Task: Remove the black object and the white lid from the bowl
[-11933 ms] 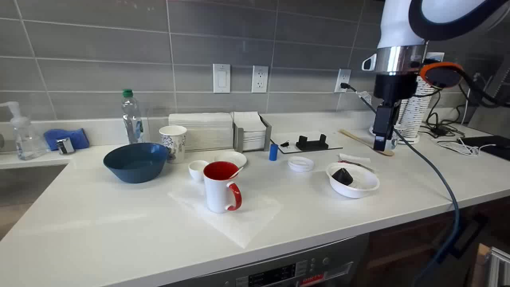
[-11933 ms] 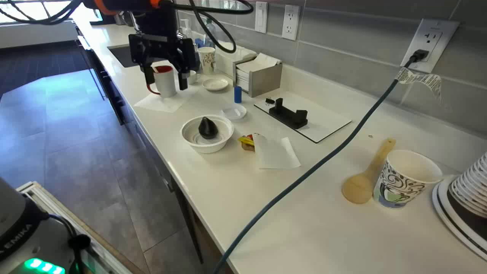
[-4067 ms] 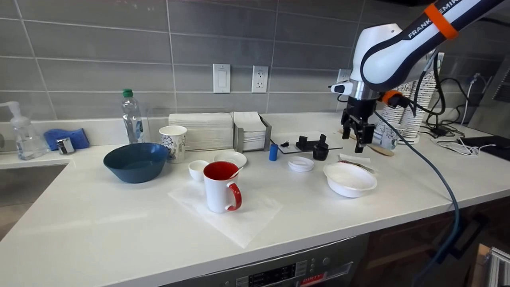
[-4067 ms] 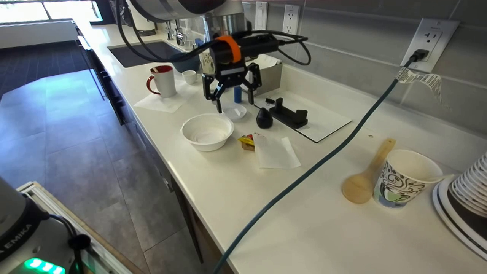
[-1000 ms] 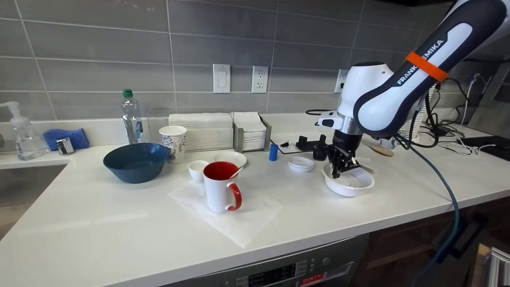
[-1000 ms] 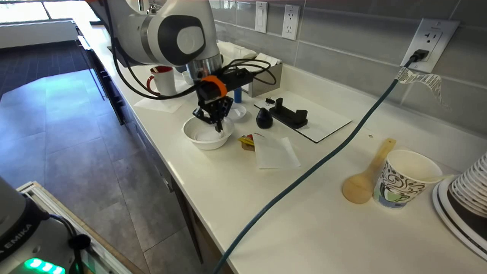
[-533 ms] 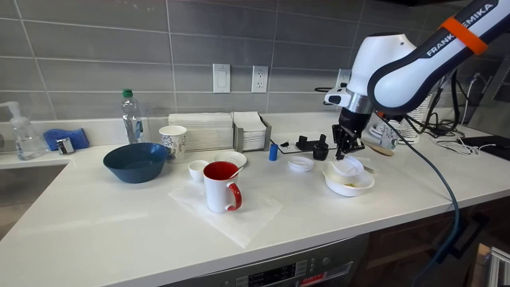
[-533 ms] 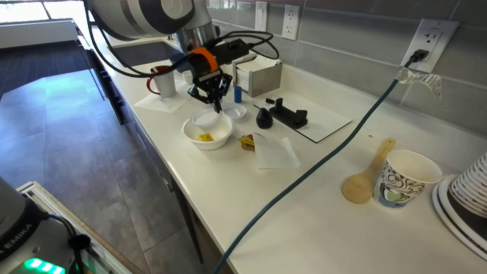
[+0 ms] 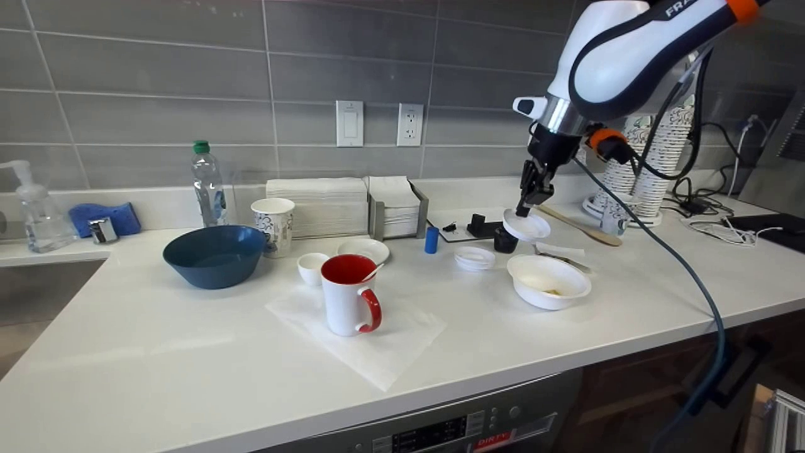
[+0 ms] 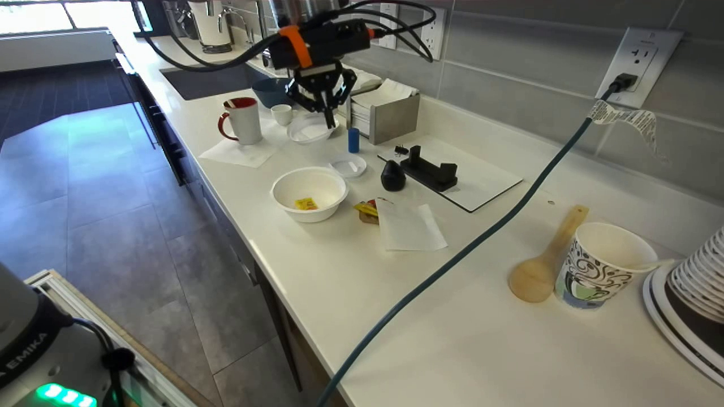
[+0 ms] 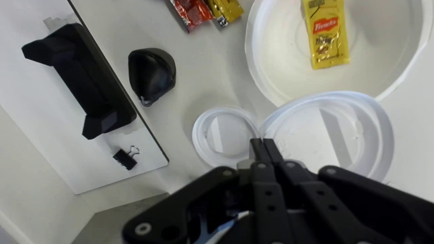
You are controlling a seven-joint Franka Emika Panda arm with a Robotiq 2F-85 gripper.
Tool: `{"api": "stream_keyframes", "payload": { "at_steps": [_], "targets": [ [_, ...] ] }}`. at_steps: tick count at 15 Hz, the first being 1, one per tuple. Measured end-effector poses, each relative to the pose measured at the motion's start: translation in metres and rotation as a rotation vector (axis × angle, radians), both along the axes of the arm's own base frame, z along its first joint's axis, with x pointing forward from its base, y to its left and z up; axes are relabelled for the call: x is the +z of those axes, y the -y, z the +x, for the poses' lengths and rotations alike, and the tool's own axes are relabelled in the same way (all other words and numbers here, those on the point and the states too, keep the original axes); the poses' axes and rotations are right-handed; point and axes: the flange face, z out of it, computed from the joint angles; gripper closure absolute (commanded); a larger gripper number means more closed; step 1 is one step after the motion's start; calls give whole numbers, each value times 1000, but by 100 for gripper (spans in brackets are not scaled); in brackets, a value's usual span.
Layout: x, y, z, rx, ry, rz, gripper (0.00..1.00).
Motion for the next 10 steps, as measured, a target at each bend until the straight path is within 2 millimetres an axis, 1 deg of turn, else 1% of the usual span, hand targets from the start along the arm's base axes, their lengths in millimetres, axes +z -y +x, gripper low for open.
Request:
{"api": "stream_keyframes", "payload": {
  "at_steps": [3,5,7,10],
  "targets": [
    [2,10,22,-144,24,54,100],
    [-3,18,37,-231,27,82,100],
    [-15,25,51,-296,19,97,100],
    [-38,33,69,-374,-5,104,100]
  ]
}}
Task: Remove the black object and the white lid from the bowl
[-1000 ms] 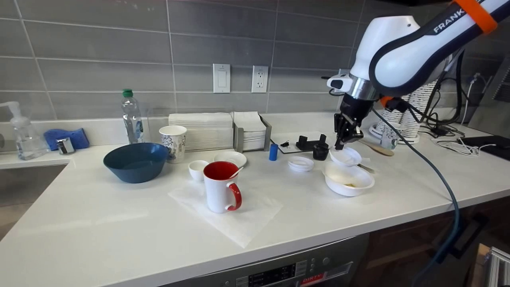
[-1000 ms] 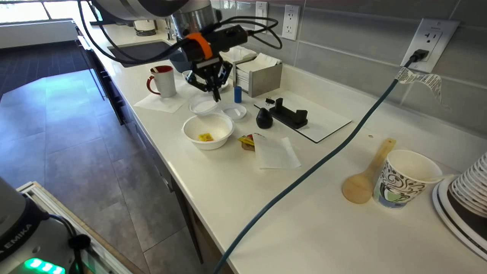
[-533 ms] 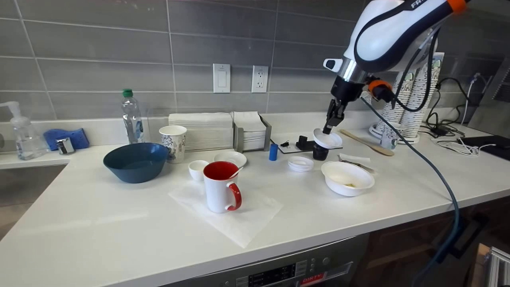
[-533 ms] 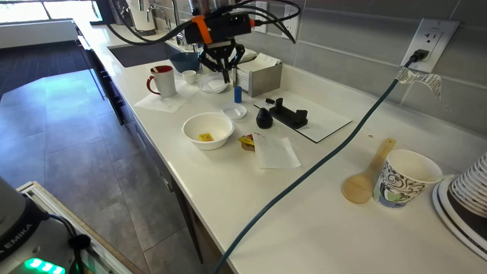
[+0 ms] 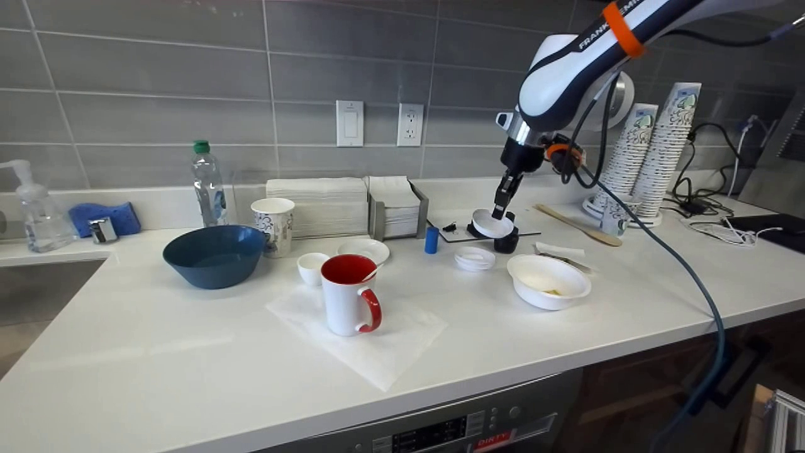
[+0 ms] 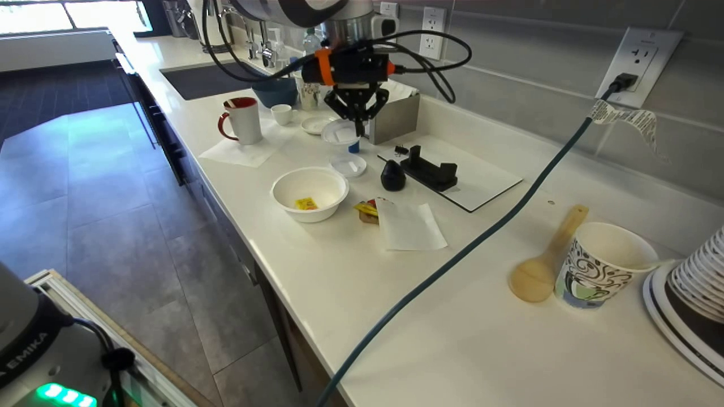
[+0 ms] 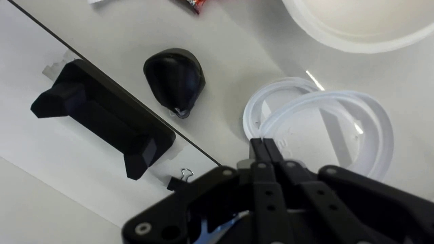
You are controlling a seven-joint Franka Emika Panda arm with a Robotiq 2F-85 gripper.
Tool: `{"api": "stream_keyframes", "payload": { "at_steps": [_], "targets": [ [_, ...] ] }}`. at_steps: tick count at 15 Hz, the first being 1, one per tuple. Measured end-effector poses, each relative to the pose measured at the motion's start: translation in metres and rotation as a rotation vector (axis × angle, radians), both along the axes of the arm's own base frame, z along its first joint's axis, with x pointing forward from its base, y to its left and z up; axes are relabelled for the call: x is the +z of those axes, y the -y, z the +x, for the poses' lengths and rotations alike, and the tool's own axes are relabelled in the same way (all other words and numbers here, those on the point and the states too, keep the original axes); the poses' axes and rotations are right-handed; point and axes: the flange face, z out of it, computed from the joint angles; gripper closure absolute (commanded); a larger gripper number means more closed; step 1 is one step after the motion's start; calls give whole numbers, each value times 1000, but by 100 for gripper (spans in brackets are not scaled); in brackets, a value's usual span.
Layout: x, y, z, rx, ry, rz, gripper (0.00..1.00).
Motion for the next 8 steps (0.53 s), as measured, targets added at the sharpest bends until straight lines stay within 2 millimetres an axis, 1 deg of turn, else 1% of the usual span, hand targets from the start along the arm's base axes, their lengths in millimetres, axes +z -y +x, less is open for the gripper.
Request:
{"api": "stream_keyframes", "payload": {
  "at_steps": [3,6,7,8],
  "targets": [
    [-28,3,15,-61,-33,11,100],
    [-53,2,26,-100,-62,21,100],
    [-60,1,30,-107,-69,24,79],
    [-65,0,33,-109,-74,28,72]
  ]
}}
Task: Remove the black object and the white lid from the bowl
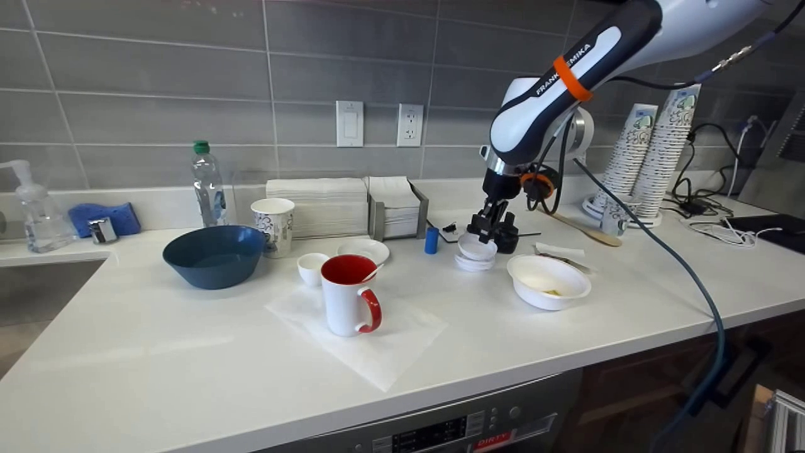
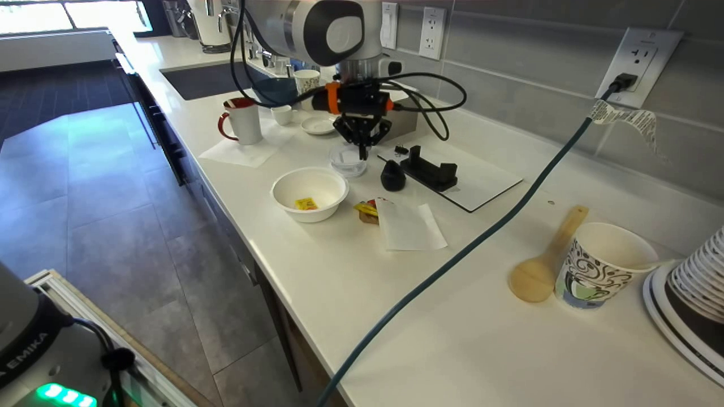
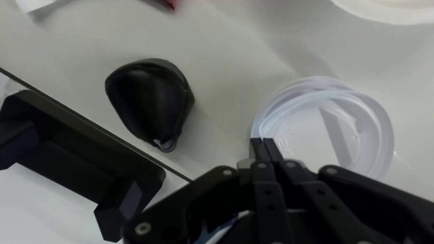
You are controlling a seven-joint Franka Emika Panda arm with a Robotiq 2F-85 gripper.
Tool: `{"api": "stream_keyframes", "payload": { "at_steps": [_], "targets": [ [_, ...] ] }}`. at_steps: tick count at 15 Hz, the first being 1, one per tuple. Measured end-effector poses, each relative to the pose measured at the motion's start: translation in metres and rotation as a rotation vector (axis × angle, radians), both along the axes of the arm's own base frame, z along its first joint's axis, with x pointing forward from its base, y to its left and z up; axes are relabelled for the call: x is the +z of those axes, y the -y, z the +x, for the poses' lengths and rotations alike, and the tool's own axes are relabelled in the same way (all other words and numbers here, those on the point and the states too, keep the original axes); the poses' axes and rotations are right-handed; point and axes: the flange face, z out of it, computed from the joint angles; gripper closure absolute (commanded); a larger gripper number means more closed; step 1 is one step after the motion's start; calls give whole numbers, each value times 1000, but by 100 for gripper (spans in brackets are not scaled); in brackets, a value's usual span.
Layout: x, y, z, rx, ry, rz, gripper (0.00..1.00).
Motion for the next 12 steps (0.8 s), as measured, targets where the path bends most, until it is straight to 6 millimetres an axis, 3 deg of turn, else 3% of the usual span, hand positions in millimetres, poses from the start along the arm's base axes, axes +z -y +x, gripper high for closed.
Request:
{"api": "stream_keyframes", "payload": {
  "at_steps": [3,7,10,12],
  "targets": [
    [-8,-5,6,-4,-9,27,53],
    [-4,-9,5,0,-38,51,25],
    [15,-10,1,28,-39,45,5],
    [32,-12,-12,74,-55,29,0]
  ]
}}
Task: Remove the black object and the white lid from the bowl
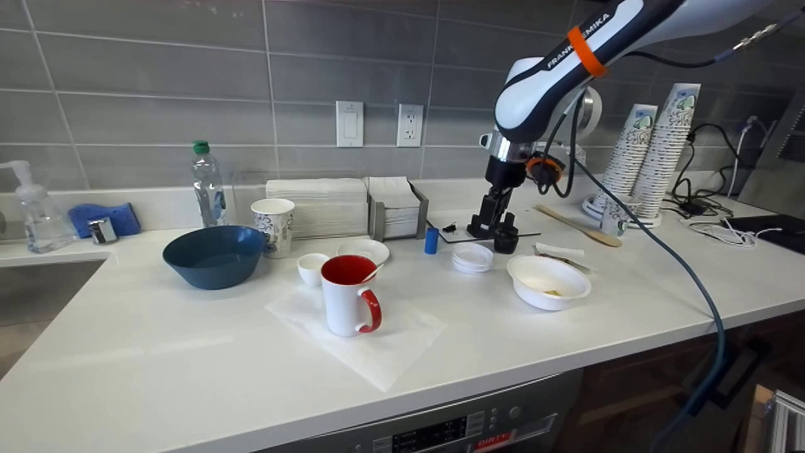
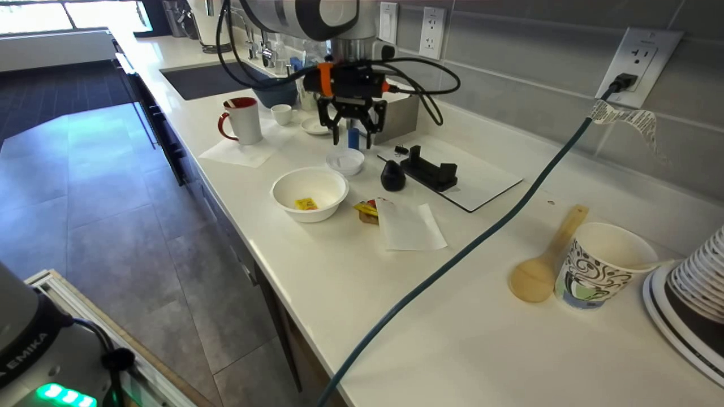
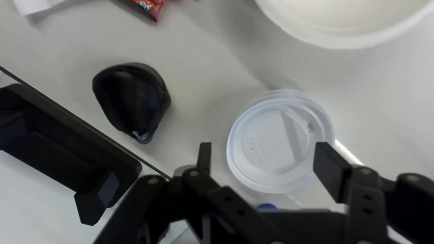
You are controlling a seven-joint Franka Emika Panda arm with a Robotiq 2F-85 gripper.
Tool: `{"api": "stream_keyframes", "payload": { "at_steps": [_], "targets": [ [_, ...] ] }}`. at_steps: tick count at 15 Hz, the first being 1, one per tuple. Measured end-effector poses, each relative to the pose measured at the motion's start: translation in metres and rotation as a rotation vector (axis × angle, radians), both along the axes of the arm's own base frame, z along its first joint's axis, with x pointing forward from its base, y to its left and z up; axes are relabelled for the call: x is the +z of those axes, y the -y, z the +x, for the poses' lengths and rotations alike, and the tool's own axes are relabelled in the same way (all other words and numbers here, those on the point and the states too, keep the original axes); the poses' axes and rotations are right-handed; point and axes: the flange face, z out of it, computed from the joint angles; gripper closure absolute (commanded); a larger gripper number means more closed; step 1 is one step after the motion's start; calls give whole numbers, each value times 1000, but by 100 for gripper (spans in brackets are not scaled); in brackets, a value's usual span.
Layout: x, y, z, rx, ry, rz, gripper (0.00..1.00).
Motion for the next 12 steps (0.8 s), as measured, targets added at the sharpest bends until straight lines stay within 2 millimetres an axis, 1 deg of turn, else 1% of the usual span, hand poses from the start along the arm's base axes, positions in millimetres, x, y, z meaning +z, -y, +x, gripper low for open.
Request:
{"api": "stream_keyframes", "payload": {
  "at_steps": [2,5,9,11,12],
  "targets": [
    [14,-5,-22,93,-32,-15,0],
    [32,-18,-68,248,-78,-35,0],
    [64,-35,-124,419,-57,-117,0],
    [79,-37,-144,453,-29,-135,0],
    [83,-38,-150,458,-21,-138,0]
  ]
}}
